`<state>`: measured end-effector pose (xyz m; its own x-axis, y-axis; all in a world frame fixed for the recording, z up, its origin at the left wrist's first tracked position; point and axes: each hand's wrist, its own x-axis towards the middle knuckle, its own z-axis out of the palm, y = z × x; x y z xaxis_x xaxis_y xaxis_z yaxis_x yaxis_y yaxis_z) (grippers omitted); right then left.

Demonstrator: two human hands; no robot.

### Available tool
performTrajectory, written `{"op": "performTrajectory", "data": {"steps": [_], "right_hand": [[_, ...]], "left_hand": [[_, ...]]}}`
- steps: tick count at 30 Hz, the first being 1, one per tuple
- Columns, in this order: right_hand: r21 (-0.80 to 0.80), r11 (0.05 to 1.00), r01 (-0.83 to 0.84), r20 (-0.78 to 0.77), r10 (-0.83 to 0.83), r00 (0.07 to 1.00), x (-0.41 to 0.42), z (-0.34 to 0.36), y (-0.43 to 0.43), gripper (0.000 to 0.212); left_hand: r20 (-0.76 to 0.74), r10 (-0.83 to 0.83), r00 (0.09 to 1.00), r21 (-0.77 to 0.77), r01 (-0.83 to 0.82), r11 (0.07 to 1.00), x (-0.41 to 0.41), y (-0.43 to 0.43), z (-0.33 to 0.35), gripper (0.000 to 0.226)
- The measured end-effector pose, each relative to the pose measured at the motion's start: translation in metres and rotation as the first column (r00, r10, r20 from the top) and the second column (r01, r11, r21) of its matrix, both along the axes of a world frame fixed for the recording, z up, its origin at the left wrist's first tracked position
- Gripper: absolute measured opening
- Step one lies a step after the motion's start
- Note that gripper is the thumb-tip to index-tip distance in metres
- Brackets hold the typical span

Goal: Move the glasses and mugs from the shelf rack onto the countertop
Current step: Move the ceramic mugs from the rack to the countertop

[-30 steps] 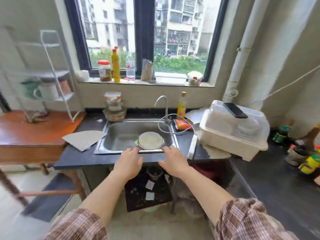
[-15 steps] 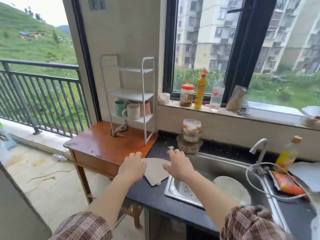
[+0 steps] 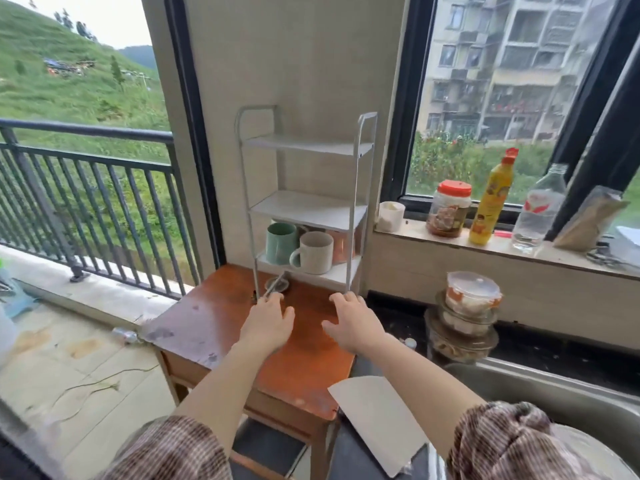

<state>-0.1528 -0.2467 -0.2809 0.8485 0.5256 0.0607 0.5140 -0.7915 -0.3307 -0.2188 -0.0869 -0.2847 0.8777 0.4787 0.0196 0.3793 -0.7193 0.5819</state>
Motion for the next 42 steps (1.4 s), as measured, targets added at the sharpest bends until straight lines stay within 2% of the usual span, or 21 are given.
{"op": "performTrajectory", "data": {"steps": [7,11,14,17,19,22,26,29,31,33,35,39,42], "right_hand": [[0.065,0.987,0.150,-0.138,-0.140,0.980,0.071,-0.007,0.096,0.054],[0.212,0.936,0.280,-0.286,-0.214,0.934,0.106,-0.007,0.137,0.051],[0.385,0.812,0.439,-0.476,-0.232,0.848,0.122,-0.009,0.160,0.043],[0.487,0.661,0.571,-0.617,-0.202,0.760,0.131,-0.015,0.174,0.025],[0.528,0.567,0.632,-0.665,-0.187,0.723,0.136,-0.018,0.179,0.016],[0.562,0.456,0.690,-0.711,-0.161,0.685,0.142,-0.019,0.182,0.016],[0.573,0.301,0.762,-0.796,-0.019,0.605,0.143,-0.020,0.184,0.011],[0.547,0.212,0.810,-0.829,0.000,0.560,0.141,-0.021,0.181,0.026],[0.506,0.215,0.835,-0.849,-0.048,0.526,0.139,-0.019,0.175,0.033],[0.419,0.272,0.866,-0.868,-0.162,0.470,0.138,-0.016,0.168,0.032],[0.342,0.287,0.895,-0.867,-0.270,0.418,0.138,-0.014,0.161,0.036],[0.282,0.220,0.934,-0.895,-0.290,0.338,0.139,-0.017,0.147,0.043],[0.312,0.153,0.938,-0.911,-0.231,0.341,0.141,-0.021,0.144,0.053]], "left_hand": [[0.042,-0.018,0.999,-0.165,0.025,0.986,0.091,0.097,-0.008,0.037],[0.117,0.010,0.993,-0.284,0.024,0.959,0.138,0.130,-0.009,0.040],[0.141,0.007,0.990,-0.402,0.051,0.914,0.164,0.139,-0.012,0.043],[0.163,-0.004,0.987,-0.529,0.091,0.844,0.181,0.141,-0.018,0.038],[0.157,-0.002,0.988,-0.605,0.098,0.790,0.188,0.142,-0.022,0.039],[0.144,-0.004,0.990,-0.676,0.101,0.730,0.196,0.144,-0.026,0.042],[0.094,0.018,0.995,-0.751,0.059,0.658,0.202,0.144,-0.027,0.047],[0.036,0.044,0.998,-0.774,0.000,0.633,0.204,0.143,-0.024,0.052],[0.009,0.068,0.998,-0.771,-0.036,0.635,0.204,0.143,-0.022,0.055],[-0.017,0.099,0.995,-0.770,-0.076,0.634,0.203,0.142,-0.021,0.060],[-0.027,0.135,0.990,-0.791,-0.104,0.603,0.202,0.142,-0.022,0.062],[-0.046,0.204,0.978,-0.861,-0.142,0.489,0.201,0.143,-0.024,0.056],[-0.054,0.242,0.969,-0.877,-0.162,0.453,0.200,0.145,-0.025,0.056]]}}
